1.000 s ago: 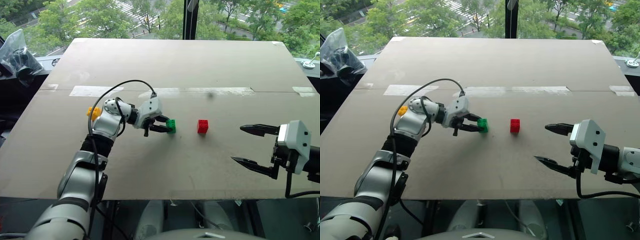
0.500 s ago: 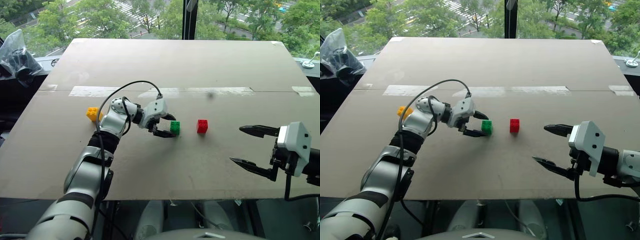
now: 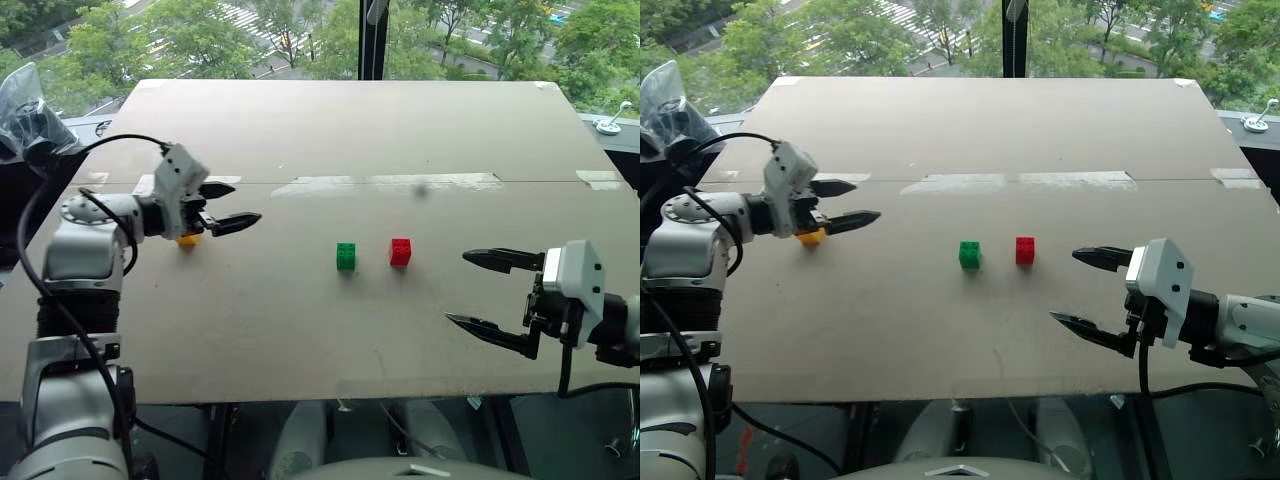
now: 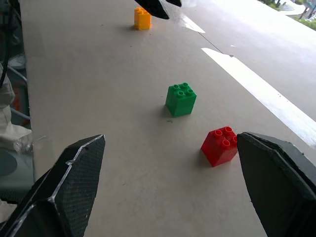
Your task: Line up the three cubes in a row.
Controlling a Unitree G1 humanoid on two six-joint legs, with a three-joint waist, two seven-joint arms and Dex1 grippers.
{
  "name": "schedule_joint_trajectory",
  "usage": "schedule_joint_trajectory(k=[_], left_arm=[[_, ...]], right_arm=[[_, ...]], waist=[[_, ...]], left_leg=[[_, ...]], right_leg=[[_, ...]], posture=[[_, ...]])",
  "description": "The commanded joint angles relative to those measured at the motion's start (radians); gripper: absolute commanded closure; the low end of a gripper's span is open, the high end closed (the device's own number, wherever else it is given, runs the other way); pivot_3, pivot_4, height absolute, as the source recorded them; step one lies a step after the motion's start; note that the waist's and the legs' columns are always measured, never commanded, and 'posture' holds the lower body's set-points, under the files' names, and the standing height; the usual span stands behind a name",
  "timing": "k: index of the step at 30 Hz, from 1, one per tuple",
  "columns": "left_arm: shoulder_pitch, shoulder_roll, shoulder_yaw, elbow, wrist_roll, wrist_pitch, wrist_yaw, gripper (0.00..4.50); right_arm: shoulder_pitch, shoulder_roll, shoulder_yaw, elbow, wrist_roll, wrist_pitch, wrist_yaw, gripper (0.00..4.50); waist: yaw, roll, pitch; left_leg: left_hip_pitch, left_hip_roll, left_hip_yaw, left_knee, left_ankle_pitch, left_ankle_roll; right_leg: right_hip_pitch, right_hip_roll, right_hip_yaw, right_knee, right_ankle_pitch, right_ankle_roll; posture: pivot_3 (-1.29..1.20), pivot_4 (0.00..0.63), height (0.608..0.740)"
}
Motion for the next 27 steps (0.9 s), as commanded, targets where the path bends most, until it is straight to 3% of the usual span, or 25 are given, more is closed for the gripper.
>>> schedule_joint_trajectory(k=[1, 6, 11, 23, 24, 26, 27], left_arm=[[0.062, 0.036, 0.075, -0.108, -0.034, 0.113, 0.076, 0.03], [0.055, 0.068, 0.103, -0.047, -0.011, 0.246, 0.212, 0.03], [0.074, 0.026, 0.136, -0.049, -0.015, 0.300, 0.356, 0.03], [0.065, -0.061, 0.110, 0.029, -0.018, 0.214, 0.465, 0.03], [0.065, -0.058, 0.099, 0.044, -0.016, 0.197, 0.459, 0.41], [0.065, -0.052, 0.087, 0.076, -0.010, 0.156, 0.449, 0.68], [0.064, -0.047, 0.081, 0.090, -0.010, 0.138, 0.438, 1.22]], right_arm=[[-0.030, 0.011, 0.021, 0.007, -0.010, -0.035, 0.010, 0.10], [-0.054, 0.020, 0.061, 0.020, -0.029, -0.047, 0.013, 0.10], [-0.043, 0.025, 0.068, 0.012, -0.038, -0.051, 0.006, 0.10], [-0.019, 0.034, 0.055, -0.013, -0.046, -0.047, -0.014, 0.10], [-0.019, 0.033, 0.052, -0.014, -0.046, -0.046, -0.015, 0.10], [-0.018, 0.031, 0.048, -0.013, -0.046, -0.046, -0.016, 0.10], [-0.018, 0.031, 0.047, -0.013, -0.046, -0.046, -0.016, 0.10]], waist=[[0.001, 0.000, 0.000], [0.013, 0.000, 0.000], [0.019, 0.000, 0.000], [0.020, -0.001, -0.001], [0.020, -0.002, -0.001], [0.021, -0.002, -0.001], [0.021, -0.002, -0.001]], left_leg=[[0.000, 0.000, 0.000, 0.000, 0.000, 0.000], [0.000, 0.000, 0.000, 0.000, 0.000, 0.000], [0.000, 0.000, 0.000, 0.000, 0.000, 0.000], [0.000, 0.000, 0.000, 0.000, 0.000, 0.000], [0.000, 0.000, 0.001, 0.000, 0.000, 0.000], [0.000, 0.000, 0.001, 0.000, 0.000, 0.000], [0.000, 0.000, 0.001, 0.000, 0.000, 0.000]], right_leg=[[0.000, 0.000, 0.000, 0.000, 0.000, 0.000], [0.000, 0.000, 0.000, 0.000, 0.000, 0.000], [0.000, -0.001, 0.000, 0.001, 0.000, 0.000], [-0.001, -0.001, 0.001, 0.001, 0.000, 0.000], [-0.001, -0.001, 0.001, 0.001, 0.000, 0.000], [-0.001, -0.001, 0.001, 0.001, 0.000, 0.000], [-0.001, -0.001, 0.001, 0.001, 0.000, 0.000]], posture=[[0.00, 0.150, 0.740], [0.00, 0.150, 0.740], [0.00, 0.150, 0.740], [0.00, 0.150, 0.740], [0.00, 0.150, 0.740], [0.00, 0.150, 0.740], [0.00, 0.150, 0.740]])
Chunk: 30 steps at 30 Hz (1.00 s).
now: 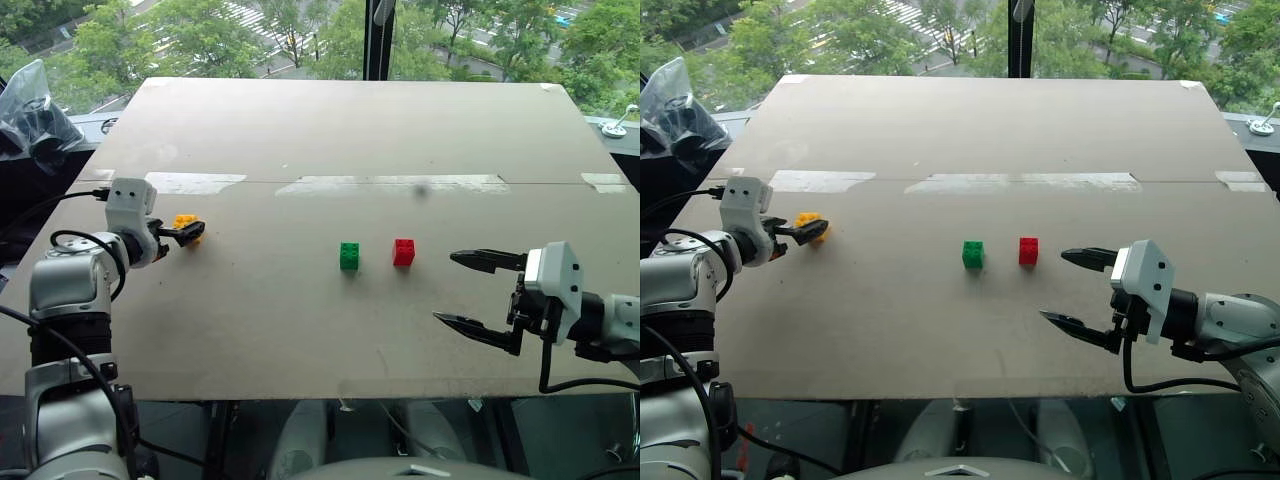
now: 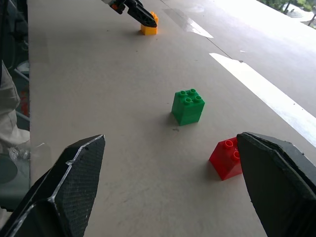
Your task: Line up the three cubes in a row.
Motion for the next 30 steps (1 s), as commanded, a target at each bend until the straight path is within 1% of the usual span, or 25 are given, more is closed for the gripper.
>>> schedule_joint_trajectory(k=[1, 2, 6, 9, 11, 13, 17, 20, 23, 24, 25, 26, 30], left_arm=[[-0.022, 0.026, -0.014, 0.033, 0.010, -0.079, -0.027, 1.51], [-0.026, 0.028, -0.014, 0.044, 0.005, -0.098, -0.038, 2.05], [-0.035, 0.058, -0.035, 0.067, -0.010, -0.149, -0.126, 2.05], [-0.075, 0.073, -0.047, 0.076, -0.036, -0.193, -0.218, 2.05], [-0.101, 0.075, -0.059, 0.067, -0.064, -0.192, -0.290, 2.05], [-0.114, 0.081, -0.101, 0.053, -0.055, -0.221, -0.350, 2.05], [-0.168, 0.074, -0.116, 0.117, -0.020, -0.190, -0.279, 2.05], [-0.122, 0.099, -0.128, 0.120, 0.002, -0.227, -0.282, 2.05], [-0.112, 0.124, -0.120, 0.137, 0.002, -0.252, -0.311, 1.27], [-0.115, 0.138, -0.125, 0.152, 0.007, -0.265, -0.328, 0.89], [-0.117, 0.150, -0.131, 0.166, 0.011, -0.277, -0.345, 0.41], [-0.118, 0.170, -0.149, 0.193, 0.028, -0.305, -0.366, 0.05], [-0.132, 0.202, -0.195, 0.268, 0.075, -0.347, -0.400, 0.05]], right_arm=[[0.001, -0.003, -0.030, -0.030, 0.005, -0.015, -0.005, 0.10], [0.001, -0.003, -0.031, -0.029, 0.005, -0.015, -0.005, 0.10], [0.000, -0.003, -0.033, -0.028, 0.005, -0.015, -0.008, 0.10], [0.007, -0.002, -0.036, -0.027, 0.003, -0.018, -0.007, 0.10], [0.008, -0.001, -0.036, -0.028, 0.002, -0.018, -0.008, 0.10], [0.008, 0.001, -0.035, -0.030, 0.001, -0.017, -0.011, 0.10], [0.023, 0.005, -0.042, -0.048, 0.003, -0.012, -0.025, 0.10], [0.041, 0.009, -0.045, -0.061, 0.002, -0.012, -0.037, 0.10], [0.047, 0.010, -0.043, -0.066, 0.003, -0.012, -0.045, 0.10], [0.047, 0.010, -0.042, -0.066, 0.004, -0.012, -0.047, 0.10], [0.046, 0.010, -0.040, -0.066, 0.004, -0.012, -0.048, 0.10], [0.042, 0.010, -0.037, -0.064, 0.003, -0.013, -0.049, 0.10], [0.037, 0.008, -0.030, -0.060, 0.002, -0.014, -0.050, 0.10]], waist=[[0.000, 0.000, 0.000], [0.000, 0.000, 0.000], [0.000, 0.000, 0.000], [0.003, -0.001, 0.000], [0.003, -0.001, 0.000], [0.001, -0.001, 0.000], [-0.003, -0.001, 0.000], [-0.009, -0.001, 0.000], [-0.011, -0.001, 0.000], [-0.009, -0.002, 0.000], [-0.008, -0.002, 0.000], [-0.007, -0.002, 0.000], [-0.003, -0.002, 0.000]], left_leg=[[0.000, 0.000, 0.000, 0.000, 0.000, 0.000], [0.000, 0.000, 0.000, 0.000, 0.000, 0.000], [0.000, 0.000, 0.000, 0.000, 0.000, 0.000], [0.000, 0.000, 0.000, 0.000, 0.000, 0.000], [0.000, 0.000, 0.000, 0.000, 0.000, 0.000], [0.000, -0.001, 0.000, 0.000, 0.000, 0.000], [0.000, 0.000, 0.000, 0.000, 0.000, 0.000], [0.000, 0.000, 0.001, 0.000, 0.000, 0.000], [0.000, 0.000, 0.001, 0.000, 0.000, 0.000], [0.000, 0.000, 0.001, 0.000, 0.000, 0.000], [0.000, 0.000, 0.001, 0.000, 0.000, 0.000], [0.000, 0.000, 0.001, 0.000, 0.000, 0.000], [0.000, 0.000, 0.001, 0.000, 0.000, 0.000]], right_leg=[[0.000, 0.000, 0.000, 0.000, 0.000, 0.000], [0.000, 0.000, 0.000, 0.000, 0.000, 0.000], [0.000, 0.000, 0.000, 0.000, 0.000, 0.000], [0.000, 0.000, -0.001, 0.000, 0.000, 0.000], [0.000, 0.000, -0.001, 0.000, 0.000, 0.000], [0.000, 0.000, -0.001, 0.000, 0.000, 0.000], [0.000, 0.001, 0.000, 0.000, 0.000, 0.000], [0.000, 0.001, 0.001, 0.000, 0.000, 0.000], [-0.001, 0.001, 0.001, 0.000, 0.000, 0.000], [-0.001, 0.001, 0.001, 0.000, 0.000, 0.000], [-0.001, 0.001, 0.001, 0.000, 0.000, 0.000], [0.000, 0.001, 0.001, 0.000, 0.000, 0.000], [0.000, 0.001, 0.001, 0.000, 0.000, 0.000]], posture=[[0.00, 0.150, 0.740], [0.00, 0.150, 0.740], [0.00, 0.150, 0.740], [0.00, 0.150, 0.740], [0.00, 0.150, 0.740], [0.00, 0.150, 0.740], [0.00, 0.150, 0.740], [0.00, 0.150, 0.740], [0.00, 0.150, 0.740], [0.00, 0.150, 0.740], [0.00, 0.150, 0.740], [0.00, 0.150, 0.740], [0.00, 0.150, 0.740]])
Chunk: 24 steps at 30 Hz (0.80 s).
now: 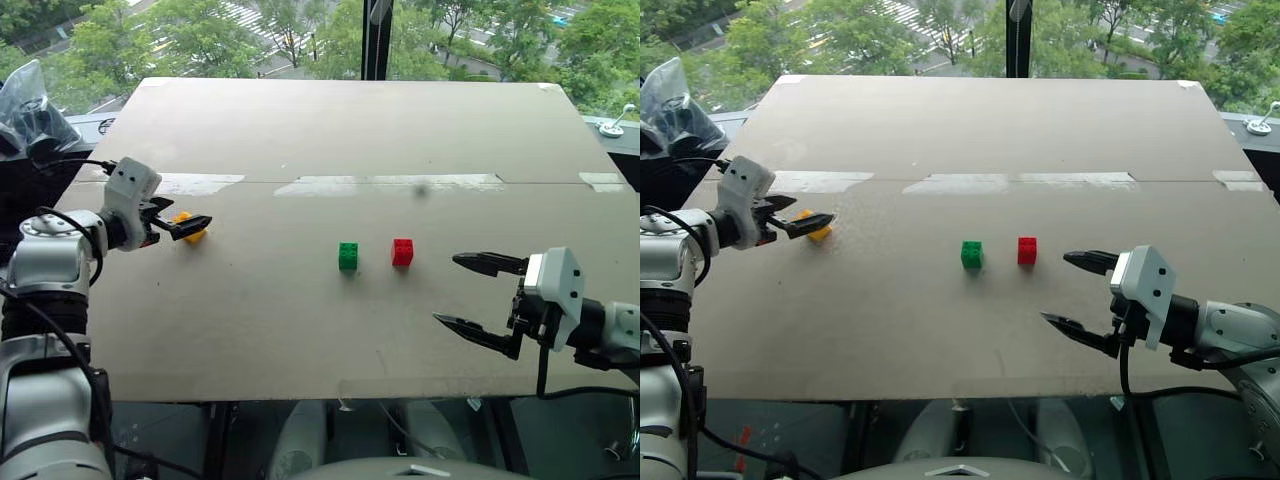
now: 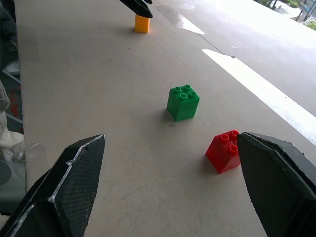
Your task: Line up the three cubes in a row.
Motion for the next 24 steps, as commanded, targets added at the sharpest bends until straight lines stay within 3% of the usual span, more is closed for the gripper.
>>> schedule_joint_trajectory(k=[1, 13, 16, 19, 20, 21, 24], left_arm=[[-0.027, 0.023, -0.021, 0.059, 0.040, -0.044, -0.012, 0.05], [-0.113, -0.008, -0.065, 0.224, 0.091, -0.149, -0.028, 0.05], [-0.122, -0.008, -0.080, 0.258, 0.106, -0.179, -0.035, 0.82], [-0.121, -0.011, -0.082, 0.281, 0.112, -0.222, -0.039, 2.10], [-0.121, -0.014, -0.078, 0.287, 0.110, -0.235, -0.043, 2.22], [-0.123, -0.016, -0.074, 0.292, 0.108, -0.246, -0.048, 2.85], [-0.123, -0.023, -0.055, 0.249, 0.051, -0.261, -0.158, 3.24]], right_arm=[[-0.009, 0.001, -0.021, -0.028, 0.006, -0.014, -0.004, 0.10], [0.013, -0.002, -0.036, -0.045, 0.010, -0.007, -0.014, 0.10], [0.024, -0.004, -0.050, -0.051, 0.014, -0.006, -0.015, 0.10], [0.034, -0.006, -0.060, -0.052, 0.016, -0.004, -0.013, 0.10], [0.036, -0.006, -0.062, -0.052, 0.015, -0.004, -0.013, 0.10], [0.038, -0.006, -0.063, -0.052, 0.015, -0.005, -0.012, 0.10], [0.040, -0.006, -0.067, -0.051, 0.017, -0.004, -0.010, 0.10]], waist=[[0.003, 0.000, 0.000], [0.003, 0.000, 0.000], [0.002, 0.000, 0.000], [0.001, 0.000, 0.000], [0.001, -0.001, 0.000], [0.002, -0.001, 0.000], [0.002, -0.001, 0.000]], left_leg=[[0.000, 0.000, 0.000, 0.000, 0.000, 0.000], [0.000, 0.000, -0.001, 0.000, 0.000, 0.000], [0.000, 0.000, 0.000, 0.000, 0.000, 0.000], [0.000, 0.000, 0.000, 0.000, 0.000, 0.000], [0.000, 0.000, 0.000, 0.000, 0.000, 0.000], [0.000, 0.000, 0.000, 0.000, 0.000, 0.000], [0.000, 0.000, 0.000, 0.000, 0.000, 0.000]], right_leg=[[0.000, 0.000, 0.000, 0.000, 0.000, 0.000], [0.000, 0.000, -0.001, 0.000, 0.000, 0.000], [0.000, 0.000, -0.001, 0.000, 0.000, 0.000], [0.000, 0.000, -0.001, 0.000, 0.000, 0.000], [0.000, 0.000, -0.001, 0.000, 0.000, 0.000], [0.000, 0.000, -0.001, 0.000, 0.000, 0.000], [0.000, 0.000, -0.001, 0.000, 0.000, 0.000]], posture=[[0.00, 0.150, 0.740], [0.00, 0.150, 0.740], [0.00, 0.150, 0.740], [0.00, 0.150, 0.740], [0.00, 0.150, 0.740], [0.00, 0.150, 0.740], [0.00, 0.150, 0.740]])
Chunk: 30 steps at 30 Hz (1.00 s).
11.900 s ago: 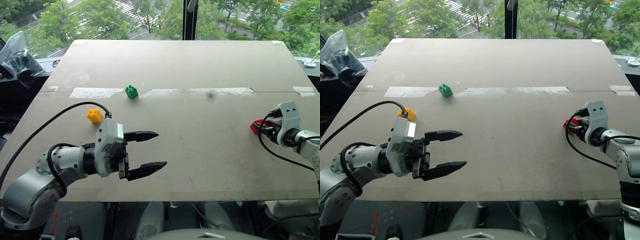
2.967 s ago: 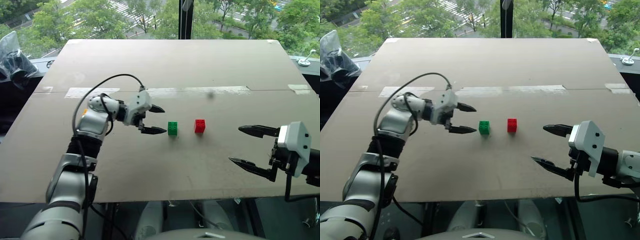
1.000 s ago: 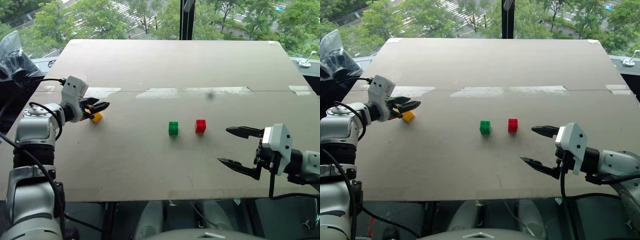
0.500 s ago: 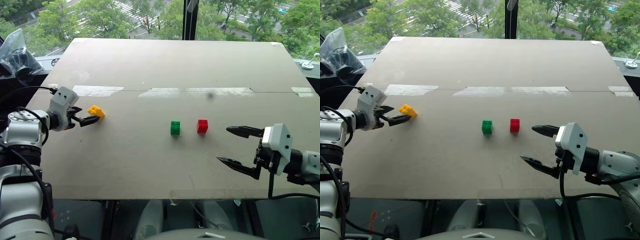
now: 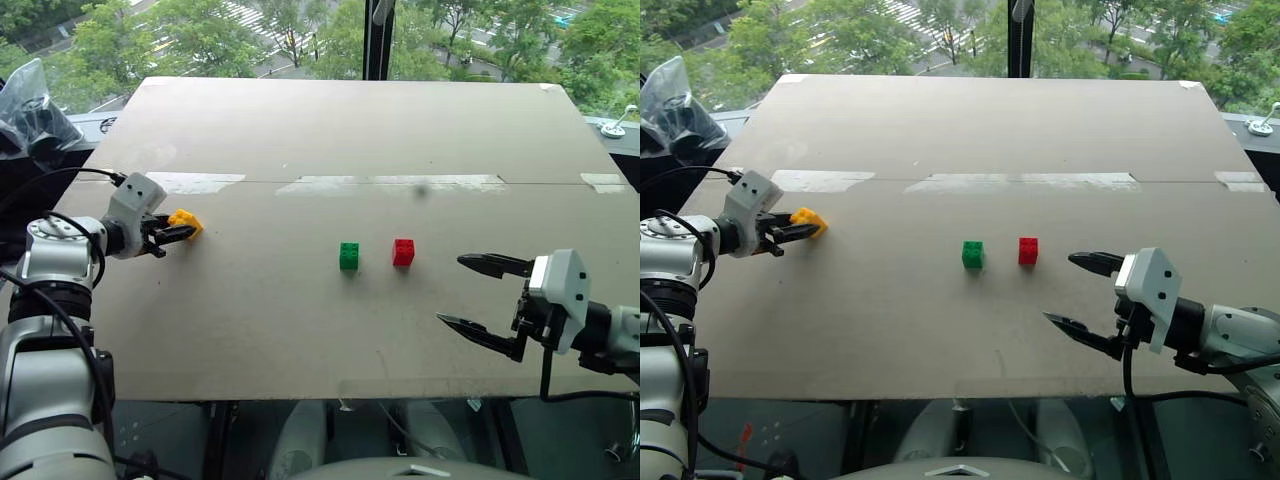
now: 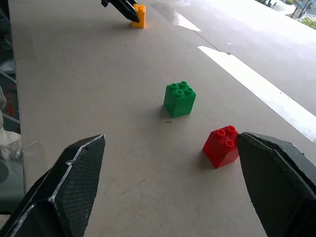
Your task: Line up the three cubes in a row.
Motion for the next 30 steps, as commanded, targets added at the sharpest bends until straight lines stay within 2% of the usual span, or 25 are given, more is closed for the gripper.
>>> schedule_joint_trajectory(k=[1, 5, 8, 11, 19, 30], left_arm=[[-0.004, -0.001, 0.033, -0.093, -0.086, -0.029, -0.173, 3.24], [0.057, -0.012, -0.007, -0.324, -0.175, 0.036, -0.379, 3.24], [0.074, -0.049, -0.047, -0.440, -0.193, 0.058, -0.431, 3.24], [0.061, -0.102, -0.110, -0.484, -0.168, 0.003, -0.470, 3.24], [-0.029, -0.182, -0.234, -0.368, -0.060, -0.179, -0.518, 3.24], [-0.099, -0.199, -0.276, -0.239, 0.018, -0.290, -0.524, 3.24]], right_arm=[[0.001, -0.005, -0.035, -0.035, 0.013, -0.007, -0.002, 0.10], [0.002, -0.007, -0.038, -0.035, 0.015, -0.006, 0.000, 0.10], [0.004, -0.007, -0.041, -0.040, 0.017, -0.004, -0.002, 0.10], [0.004, -0.009, -0.045, -0.047, 0.021, 0.001, -0.007, 0.10], [0.019, -0.011, -0.061, -0.073, 0.030, 0.015, -0.027, 0.10], [0.041, -0.008, -0.076, -0.104, 0.033, 0.029, -0.052, 0.10]], waist=[[0.001, 0.000, 0.000], [0.002, 0.000, 0.000], [0.001, 0.000, 0.000], [0.001, 0.000, 0.000], [0.001, 0.000, 0.000], [0.000, 0.000, 0.000]], left_leg=[[0.000, 0.000, 0.000, 0.000, 0.000, 0.000], [-0.001, 0.000, 0.000, 0.000, 0.000, 0.000], [0.000, 0.000, 0.000, 0.000, 0.000, 0.000], [0.000, 0.000, 0.000, 0.000, 0.000, 0.000], [0.000, 0.000, 0.000, 0.000, 0.000, 0.000], [0.000, 0.000, 0.001, 0.000, 0.000, 0.000]], right_leg=[[0.000, 0.000, 0.000, 0.000, 0.000, 0.000], [0.000, -0.001, -0.001, 0.000, 0.000, 0.000], [0.000, 0.000, 0.000, 0.000, 0.000, 0.000], [0.000, 0.000, 0.000, 0.000, 0.000, 0.000], [0.000, 0.001, 0.001, 0.000, 0.000, 0.000], [0.000, 0.001, 0.001, 0.000, 0.000, 0.000]], posture=[[0.00, 0.150, 0.740], [0.00, 0.150, 0.740], [0.00, 0.150, 0.740], [0.00, 0.150, 0.740], [0.00, 0.150, 0.740], [0.00, 0.150, 0.740]])
